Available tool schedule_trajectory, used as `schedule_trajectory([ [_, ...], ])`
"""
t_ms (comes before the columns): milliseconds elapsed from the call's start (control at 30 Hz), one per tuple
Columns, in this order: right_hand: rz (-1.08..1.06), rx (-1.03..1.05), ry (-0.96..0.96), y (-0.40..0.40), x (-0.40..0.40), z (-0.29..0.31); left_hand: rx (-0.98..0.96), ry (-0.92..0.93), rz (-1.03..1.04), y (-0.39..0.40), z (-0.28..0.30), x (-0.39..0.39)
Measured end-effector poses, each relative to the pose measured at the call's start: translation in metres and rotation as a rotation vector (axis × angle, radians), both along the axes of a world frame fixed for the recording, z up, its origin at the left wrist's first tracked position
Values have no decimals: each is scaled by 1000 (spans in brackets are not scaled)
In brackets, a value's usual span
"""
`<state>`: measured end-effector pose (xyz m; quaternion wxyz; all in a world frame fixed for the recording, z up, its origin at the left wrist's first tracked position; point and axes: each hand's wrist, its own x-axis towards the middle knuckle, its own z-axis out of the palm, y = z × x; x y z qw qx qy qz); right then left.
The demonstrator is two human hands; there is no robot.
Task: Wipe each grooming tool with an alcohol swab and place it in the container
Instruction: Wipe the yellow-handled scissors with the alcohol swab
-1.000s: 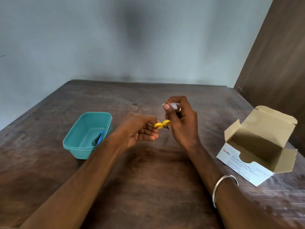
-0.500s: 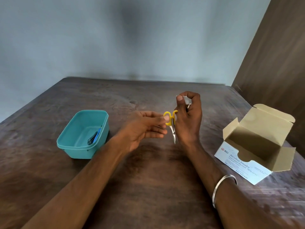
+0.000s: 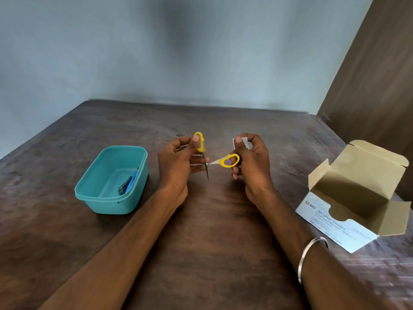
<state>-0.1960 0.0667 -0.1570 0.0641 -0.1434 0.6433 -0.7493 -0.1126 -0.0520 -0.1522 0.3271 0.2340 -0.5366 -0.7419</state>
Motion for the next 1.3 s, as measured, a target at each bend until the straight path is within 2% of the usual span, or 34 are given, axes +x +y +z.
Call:
schedule_trajectory([
  [167, 14, 126, 107, -1, 4, -2, -115, -18, 71, -2, -4, -1],
  [300, 0, 139, 66, 2, 4, -1, -233, -38, 50, 2, -7, -1],
  [433, 1, 158, 37, 1, 8, 3, -248, -51, 8, 5, -9, 1],
  [567, 4, 223, 148, -2, 12, 4, -241, -64, -2, 5, -10, 1],
  [733, 23, 226, 174, -5, 14, 2, -231, -80, -8, 2, -12, 0],
  [833, 54, 224, 191, -6, 16, 3, -308, -116, 9, 1, -12, 1],
  [933, 76, 217, 169, -6, 19, 7, -348, -137, 37, 0, -12, 0],
  [1100, 84, 198, 1, -5, 21, 13, -296, -136, 74, -2, -12, -2],
  [1300, 140, 219, 35, -1, 18, 10, -364, -165, 64, -1, -10, 1],
])
